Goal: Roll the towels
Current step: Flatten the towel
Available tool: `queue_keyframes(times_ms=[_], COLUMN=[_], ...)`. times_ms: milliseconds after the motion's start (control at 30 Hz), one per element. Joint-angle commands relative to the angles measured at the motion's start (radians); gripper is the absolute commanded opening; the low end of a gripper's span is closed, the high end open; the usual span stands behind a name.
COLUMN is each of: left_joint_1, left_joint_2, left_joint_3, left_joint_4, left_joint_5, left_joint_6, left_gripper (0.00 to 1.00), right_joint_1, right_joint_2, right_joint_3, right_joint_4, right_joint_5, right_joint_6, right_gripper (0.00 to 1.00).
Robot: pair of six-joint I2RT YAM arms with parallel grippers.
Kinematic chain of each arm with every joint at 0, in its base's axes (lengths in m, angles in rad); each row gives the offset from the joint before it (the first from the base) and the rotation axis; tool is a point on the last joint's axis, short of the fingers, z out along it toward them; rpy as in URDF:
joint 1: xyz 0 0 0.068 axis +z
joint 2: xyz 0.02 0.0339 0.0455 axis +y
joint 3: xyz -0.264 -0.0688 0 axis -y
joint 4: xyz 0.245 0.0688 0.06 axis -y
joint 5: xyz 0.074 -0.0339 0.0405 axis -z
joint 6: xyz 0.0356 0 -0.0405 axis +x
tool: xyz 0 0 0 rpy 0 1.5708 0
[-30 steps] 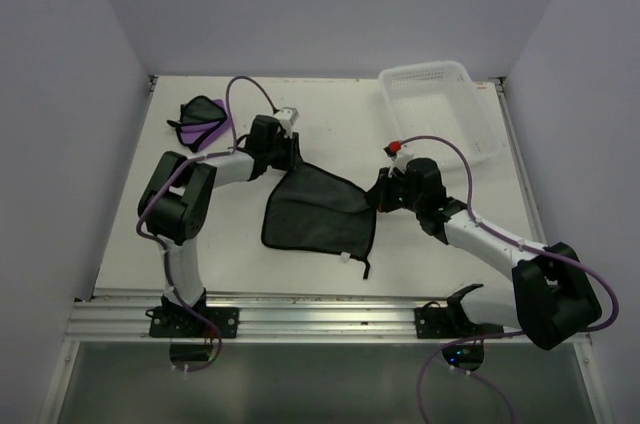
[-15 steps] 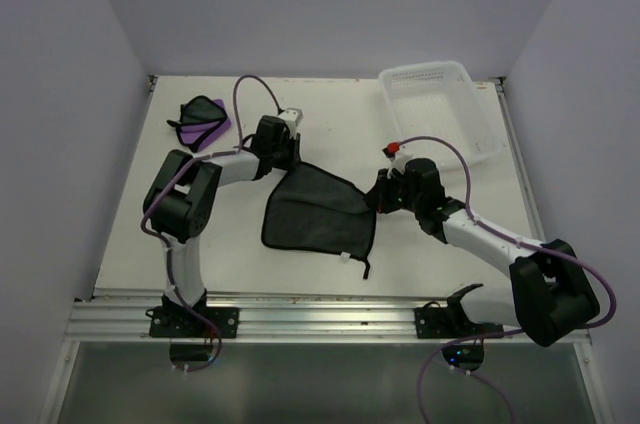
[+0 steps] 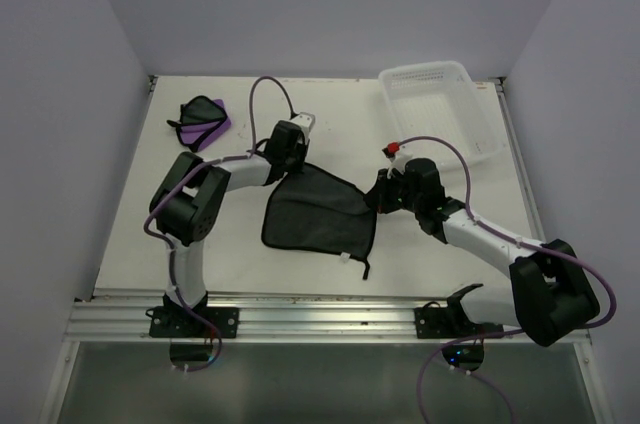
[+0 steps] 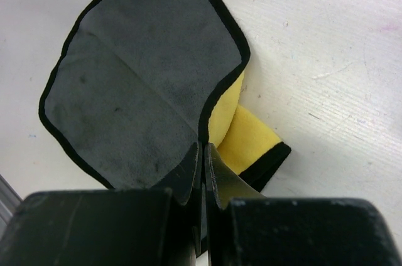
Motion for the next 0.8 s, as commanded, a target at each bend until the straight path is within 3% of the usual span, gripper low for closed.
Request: queue_keyframes(times_ms=[0, 200, 767], left_joint_1=[-0.007, -0.007, -0.006], left_joint_2=[0.038, -0.044, -0.487], left_joint_3=[0.001, -0.046, -0.494], left_joint_4=[-0.074, -0.011, 0.383], left_joint_5=[-0.045, -0.107, -0.108], left_joint_6=[0.001, -0.043, -0.197], left_gripper=[0.0, 0.0, 0.0], right_joint_1=[0.003, 0.003, 0.003], right_joint_2=[-0.008, -0.015, -0.13], right_joint_3=[0.014, 0.027, 0.014], right_joint_4=[0.022, 0.02, -0.083], right_joint_5=[-0.006, -0.011, 0.072], right_joint_6=[-0.007, 0.0, -0.022], right_gripper=[0.0, 0.0, 0.0])
